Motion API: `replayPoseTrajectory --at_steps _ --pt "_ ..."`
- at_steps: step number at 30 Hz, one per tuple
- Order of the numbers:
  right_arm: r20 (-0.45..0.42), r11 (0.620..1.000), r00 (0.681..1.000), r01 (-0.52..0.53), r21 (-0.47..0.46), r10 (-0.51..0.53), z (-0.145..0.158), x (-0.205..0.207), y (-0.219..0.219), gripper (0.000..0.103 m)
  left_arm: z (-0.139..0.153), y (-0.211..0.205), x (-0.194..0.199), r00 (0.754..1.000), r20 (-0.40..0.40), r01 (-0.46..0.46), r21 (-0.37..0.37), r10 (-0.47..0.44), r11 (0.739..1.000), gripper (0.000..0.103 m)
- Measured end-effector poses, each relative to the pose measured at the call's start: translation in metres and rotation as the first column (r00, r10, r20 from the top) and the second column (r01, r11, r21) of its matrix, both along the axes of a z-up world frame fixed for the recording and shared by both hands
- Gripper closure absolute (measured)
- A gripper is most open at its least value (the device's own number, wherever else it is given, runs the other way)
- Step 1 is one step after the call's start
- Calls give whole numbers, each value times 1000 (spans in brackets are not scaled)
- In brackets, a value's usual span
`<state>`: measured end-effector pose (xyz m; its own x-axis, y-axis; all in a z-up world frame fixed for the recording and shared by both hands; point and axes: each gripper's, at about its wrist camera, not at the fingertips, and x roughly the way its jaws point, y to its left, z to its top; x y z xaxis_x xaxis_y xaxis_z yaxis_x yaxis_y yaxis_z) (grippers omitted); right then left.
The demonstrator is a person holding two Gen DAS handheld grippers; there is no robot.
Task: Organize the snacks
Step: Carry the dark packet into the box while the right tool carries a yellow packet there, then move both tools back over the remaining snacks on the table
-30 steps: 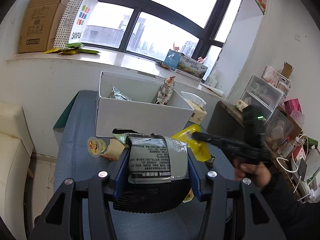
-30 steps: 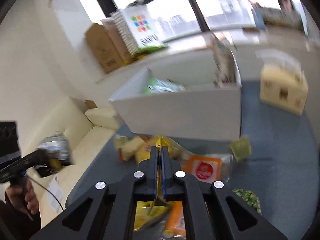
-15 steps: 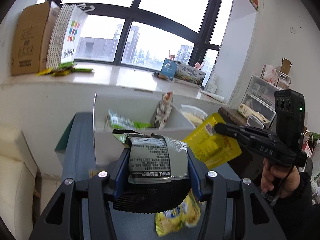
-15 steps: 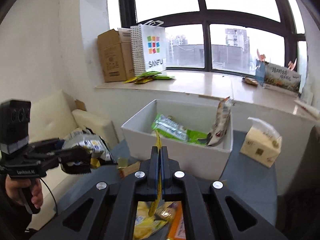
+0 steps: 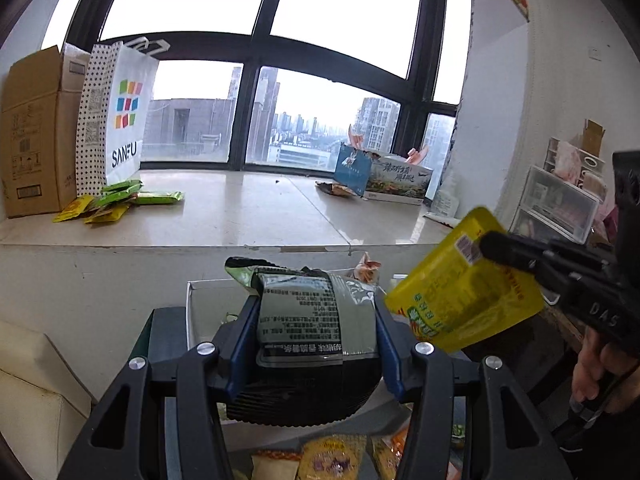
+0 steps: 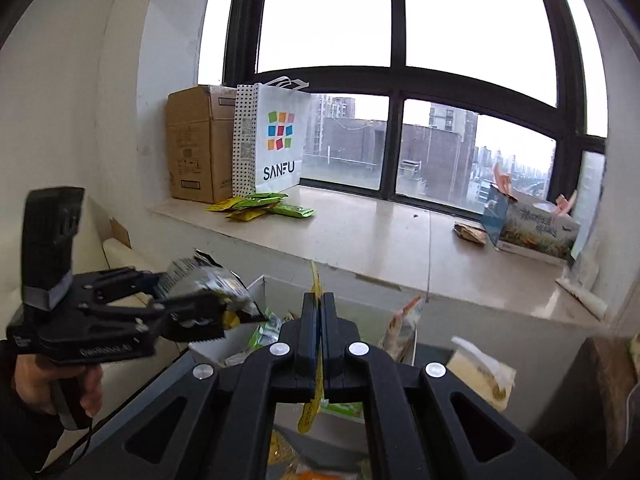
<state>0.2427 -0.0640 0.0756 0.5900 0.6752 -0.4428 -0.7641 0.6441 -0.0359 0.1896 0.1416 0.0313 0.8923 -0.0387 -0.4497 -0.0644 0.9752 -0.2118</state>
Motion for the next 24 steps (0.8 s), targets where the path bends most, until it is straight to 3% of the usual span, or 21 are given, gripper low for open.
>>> replayPoseTrajectory --at_steps 5,8,9,10,12,13,14,16,24 --pt "23 997 999 30 -67 -28 4 34 31 102 -14 13 41 998 -54 -17 -5 17 1000 45" --pt "-14 996 999 45 -77 -46 -4 57 42 102 -27 20 61 994 -92 -52 -6 51 999 43" --pt "-33 996 998 49 -81 -52 -7 64 45 102 -32 24 66 992 -109 -71 -3 71 997 29" --pt "-58 995 997 51 -89 -57 -12 73 48 101 -38 27 70 987 -134 -88 -2 86 996 2" --pt "-76 991 993 83 -104 -91 -20 86 52 58 -47 34 77 978 -178 -115 -34 107 993 0" --pt "-73 987 991 106 -119 -116 -24 89 53 8 -50 37 78 975 -198 -118 -57 104 991 0" --pt "-72 987 989 119 -107 -127 -27 91 51 0 -53 38 76 975 -203 -108 -78 90 991 0" --pt "-59 992 992 112 -62 -116 -28 86 44 0 -51 36 69 978 -186 -108 -68 94 992 0" --pt "-98 991 987 127 -39 -130 -29 72 27 0 -39 29 37 984 -148 -101 -8 98 995 0"
